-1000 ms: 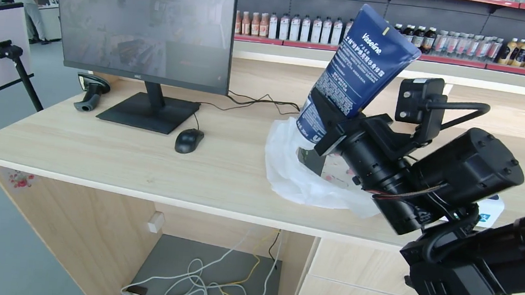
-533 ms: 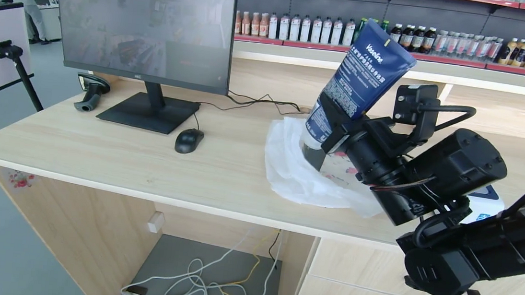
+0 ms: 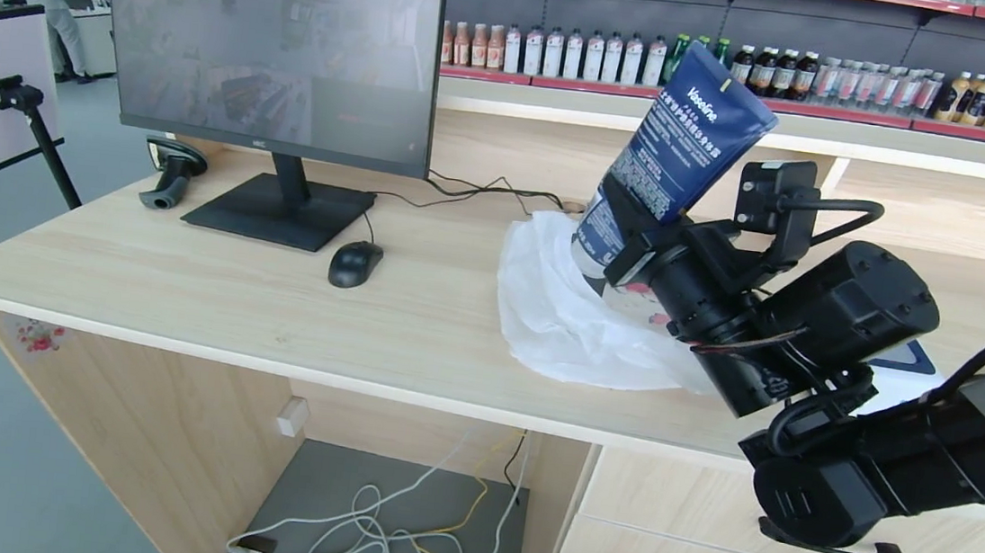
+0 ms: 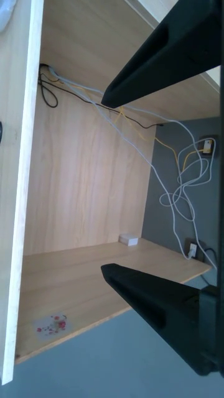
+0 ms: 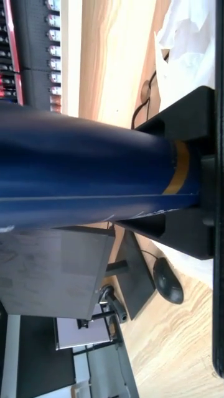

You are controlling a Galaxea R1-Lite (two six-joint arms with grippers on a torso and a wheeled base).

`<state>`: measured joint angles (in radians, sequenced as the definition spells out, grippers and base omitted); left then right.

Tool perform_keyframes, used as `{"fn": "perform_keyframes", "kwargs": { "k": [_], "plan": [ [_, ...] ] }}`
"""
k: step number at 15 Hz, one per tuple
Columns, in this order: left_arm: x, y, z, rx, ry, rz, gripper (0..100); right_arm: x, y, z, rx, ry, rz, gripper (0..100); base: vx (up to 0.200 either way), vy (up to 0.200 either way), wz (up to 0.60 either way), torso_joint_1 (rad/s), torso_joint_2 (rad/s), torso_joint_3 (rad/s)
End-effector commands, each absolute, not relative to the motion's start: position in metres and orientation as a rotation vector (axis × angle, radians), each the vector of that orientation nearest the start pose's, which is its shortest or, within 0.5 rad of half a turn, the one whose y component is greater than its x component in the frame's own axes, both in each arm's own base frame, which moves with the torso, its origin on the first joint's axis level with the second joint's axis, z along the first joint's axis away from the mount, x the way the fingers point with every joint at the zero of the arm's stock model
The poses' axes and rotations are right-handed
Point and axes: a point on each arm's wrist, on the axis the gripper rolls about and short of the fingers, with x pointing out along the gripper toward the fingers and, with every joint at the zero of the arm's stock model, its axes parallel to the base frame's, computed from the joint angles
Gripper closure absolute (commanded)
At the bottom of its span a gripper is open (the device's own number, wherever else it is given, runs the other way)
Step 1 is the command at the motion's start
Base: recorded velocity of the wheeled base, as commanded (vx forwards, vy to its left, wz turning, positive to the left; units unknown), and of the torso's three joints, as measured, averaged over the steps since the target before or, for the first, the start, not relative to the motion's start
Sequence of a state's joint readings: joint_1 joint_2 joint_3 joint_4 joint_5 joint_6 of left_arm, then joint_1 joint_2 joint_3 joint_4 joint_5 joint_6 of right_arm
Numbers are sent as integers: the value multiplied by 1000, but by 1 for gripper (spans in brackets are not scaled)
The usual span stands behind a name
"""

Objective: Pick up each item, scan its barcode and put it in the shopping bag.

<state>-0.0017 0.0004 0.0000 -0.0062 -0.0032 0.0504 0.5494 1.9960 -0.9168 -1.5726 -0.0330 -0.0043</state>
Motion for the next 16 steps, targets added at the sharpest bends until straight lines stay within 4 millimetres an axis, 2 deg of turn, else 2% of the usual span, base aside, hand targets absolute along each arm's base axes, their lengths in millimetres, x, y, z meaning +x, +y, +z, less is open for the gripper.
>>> {"fn": "perform_keyframes", "kwargs": {
  "k": [1, 4, 5, 6, 8, 10, 14, 16],
  "plan": [
    [-23, 0, 76, 51, -6, -4, 0, 317, 183, 198, 129, -466, 482, 100, 0, 0, 0, 0, 0, 0],
    [-23, 0, 76, 51, -6, -4, 0, 330, 162, 197, 111, -464, 419, 100, 0, 0, 0, 0, 0, 0],
    [-23, 0, 76, 51, -8, -4, 0, 330, 161, 197, 112, -464, 419, 100, 0, 0, 0, 0, 0, 0],
    [-23, 0, 76, 51, -6, -4, 0, 328, 164, 197, 113, -466, 426, 100, 0, 0, 0, 0, 0, 0],
    [-23, 0, 76, 51, -6, -4, 0, 314, 187, 200, 133, -471, 498, 100, 0, 0, 0, 0, 0, 0],
    [-23, 0, 76, 49, -6, -4, 0, 309, 205, 201, 151, -480, 545, 100, 0, 0, 0, 0, 0, 0],
    [-23, 0, 76, 49, -6, -4, 0, 296, 214, 204, 163, -479, 586, 100, 0, 0, 0, 0, 0, 0],
    [-23, 0, 76, 49, -6, -4, 0, 300, 217, 201, 167, -476, 587, 100, 0, 0, 300, 1, 1, 1]
  ]
}}
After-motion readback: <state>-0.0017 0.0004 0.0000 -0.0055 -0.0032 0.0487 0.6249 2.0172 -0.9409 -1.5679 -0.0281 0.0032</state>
